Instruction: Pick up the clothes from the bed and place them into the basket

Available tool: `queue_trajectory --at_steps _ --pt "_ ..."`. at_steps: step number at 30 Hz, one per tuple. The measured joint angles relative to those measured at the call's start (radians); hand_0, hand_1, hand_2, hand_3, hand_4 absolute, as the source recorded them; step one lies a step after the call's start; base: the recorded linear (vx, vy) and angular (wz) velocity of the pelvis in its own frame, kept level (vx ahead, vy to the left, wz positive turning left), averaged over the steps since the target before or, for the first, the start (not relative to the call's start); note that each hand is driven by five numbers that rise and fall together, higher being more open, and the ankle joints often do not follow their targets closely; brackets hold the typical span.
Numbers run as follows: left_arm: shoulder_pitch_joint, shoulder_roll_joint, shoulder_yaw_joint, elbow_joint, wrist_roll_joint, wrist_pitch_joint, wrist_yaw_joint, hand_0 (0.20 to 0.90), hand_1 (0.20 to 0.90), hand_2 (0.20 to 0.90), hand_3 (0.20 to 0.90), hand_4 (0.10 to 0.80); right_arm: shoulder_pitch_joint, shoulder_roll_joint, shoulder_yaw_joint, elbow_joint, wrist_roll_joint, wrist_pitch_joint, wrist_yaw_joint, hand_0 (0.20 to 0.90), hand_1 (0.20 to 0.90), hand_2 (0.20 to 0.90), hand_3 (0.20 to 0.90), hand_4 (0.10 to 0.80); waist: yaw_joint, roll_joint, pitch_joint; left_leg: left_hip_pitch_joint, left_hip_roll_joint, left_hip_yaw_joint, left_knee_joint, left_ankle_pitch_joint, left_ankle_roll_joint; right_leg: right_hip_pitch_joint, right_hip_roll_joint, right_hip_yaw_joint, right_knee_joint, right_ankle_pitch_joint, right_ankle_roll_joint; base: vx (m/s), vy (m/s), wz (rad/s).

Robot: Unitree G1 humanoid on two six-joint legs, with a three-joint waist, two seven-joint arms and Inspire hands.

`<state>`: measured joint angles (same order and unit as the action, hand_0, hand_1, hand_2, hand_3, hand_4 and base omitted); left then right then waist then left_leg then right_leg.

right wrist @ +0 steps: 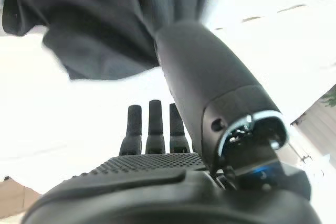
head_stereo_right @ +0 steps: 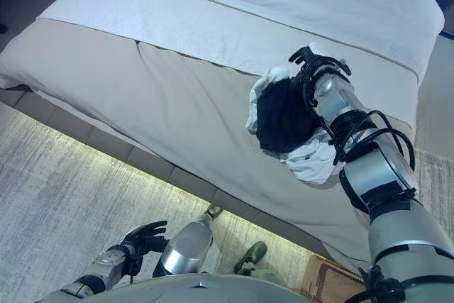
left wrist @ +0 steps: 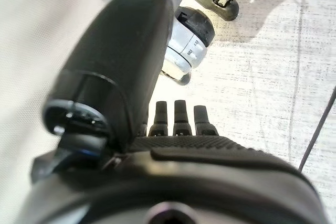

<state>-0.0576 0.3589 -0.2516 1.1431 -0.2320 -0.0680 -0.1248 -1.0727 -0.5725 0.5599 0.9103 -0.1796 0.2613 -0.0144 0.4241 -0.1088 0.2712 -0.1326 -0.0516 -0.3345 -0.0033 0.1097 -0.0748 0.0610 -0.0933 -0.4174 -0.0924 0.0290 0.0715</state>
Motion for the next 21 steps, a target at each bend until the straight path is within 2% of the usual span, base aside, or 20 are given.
queue_trajectory --at_steps 3,8,15,21 --pt "0.000 0.006 0.001 0.003 0.001 0.000 -0.002 0.900 0.900 0.900 0.900 0.800 0.000 0.000 -0.037 -0.040 -0.008 0.000 -0.025 0.900 0.900 0.900 0.900 0.800 -0.019 -0.003 0.001 0.001 -0.001 0.003 -0.001 0.000 0.000 0.000 0.000 0.003 0.000 0.000 0.000 0.035 0.029 -0.03" --pt "-0.002 0.018 -0.011 0.000 0.012 -0.001 -0.011 0.900 0.900 0.900 0.900 0.800 0.002 -0.016 -0.035 -0.040 -0.040 0.008 0.043 0.900 0.900 0.900 0.900 0.800 -0.038 -0.010 0.004 0.007 0.001 0.011 -0.002 0.000 0.000 0.003 0.004 0.014 0.000 0.000 0.000 0.009 0.002 -0.05" --pt "-0.016 0.042 -0.038 0.001 0.015 -0.003 -0.016 0.900 0.900 0.900 0.900 0.800 0.008 -0.013 -0.035 0.067 -0.042 0.005 0.068 0.900 0.900 0.900 0.900 0.800 -0.062 -0.025 0.012 -0.008 0.002 0.019 -0.002 0.001 0.002 -0.016 0.003 0.023 0.000 0.000 0.000 -0.043 0.011 -0.03" --pt "-0.069 0.050 -0.059 -0.002 -0.006 -0.004 -0.015 0.900 0.900 0.900 0.900 0.800 0.009 0.007 -0.032 0.104 -0.045 0.002 0.068 0.900 0.900 0.900 0.900 0.800 -0.061 -0.027 0.062 -0.062 0.002 0.024 0.021 0.003 0.004 -0.074 0.001 0.029 0.025 0.000 0.000 -0.085 0.025 -0.04"
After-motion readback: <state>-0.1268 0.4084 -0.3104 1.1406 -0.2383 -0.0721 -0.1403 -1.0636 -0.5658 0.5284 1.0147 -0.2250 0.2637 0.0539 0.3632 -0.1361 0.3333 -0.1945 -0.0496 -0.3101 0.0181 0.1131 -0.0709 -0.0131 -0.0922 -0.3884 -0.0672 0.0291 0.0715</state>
